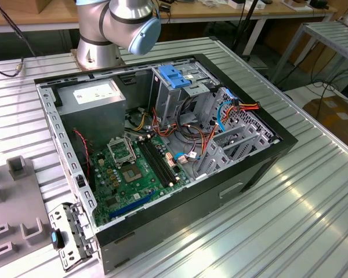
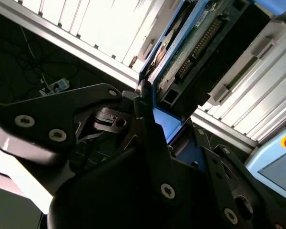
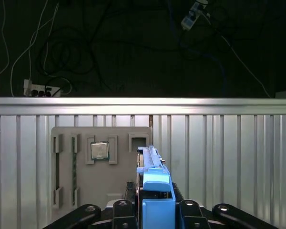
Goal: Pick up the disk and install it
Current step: 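Pick up the disk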
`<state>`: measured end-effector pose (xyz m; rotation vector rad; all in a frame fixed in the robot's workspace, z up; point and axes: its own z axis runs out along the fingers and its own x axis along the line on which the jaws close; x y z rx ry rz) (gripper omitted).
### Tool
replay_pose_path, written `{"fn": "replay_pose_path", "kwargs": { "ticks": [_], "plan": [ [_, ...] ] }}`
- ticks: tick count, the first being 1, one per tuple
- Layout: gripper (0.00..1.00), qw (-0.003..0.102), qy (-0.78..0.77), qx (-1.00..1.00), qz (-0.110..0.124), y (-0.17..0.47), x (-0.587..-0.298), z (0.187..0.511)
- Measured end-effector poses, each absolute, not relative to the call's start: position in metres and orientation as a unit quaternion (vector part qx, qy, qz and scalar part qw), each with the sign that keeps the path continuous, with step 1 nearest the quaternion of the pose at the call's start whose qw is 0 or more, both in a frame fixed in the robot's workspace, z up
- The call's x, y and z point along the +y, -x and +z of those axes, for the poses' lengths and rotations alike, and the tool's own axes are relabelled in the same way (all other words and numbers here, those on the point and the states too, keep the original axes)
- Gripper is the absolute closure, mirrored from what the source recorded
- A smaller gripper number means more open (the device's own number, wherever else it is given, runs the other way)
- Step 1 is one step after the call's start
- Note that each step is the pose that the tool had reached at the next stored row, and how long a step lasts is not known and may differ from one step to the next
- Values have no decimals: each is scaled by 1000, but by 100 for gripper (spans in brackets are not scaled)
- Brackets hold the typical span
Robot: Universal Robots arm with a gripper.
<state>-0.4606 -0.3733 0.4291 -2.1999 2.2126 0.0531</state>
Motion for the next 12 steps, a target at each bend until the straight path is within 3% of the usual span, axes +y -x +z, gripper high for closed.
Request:
{"fn": "replay_pose_path", "kwargs": {
  "ticks": [12],
  "plan": [
    [63,10,705,709,18,460,-373,445]
  ]
}}
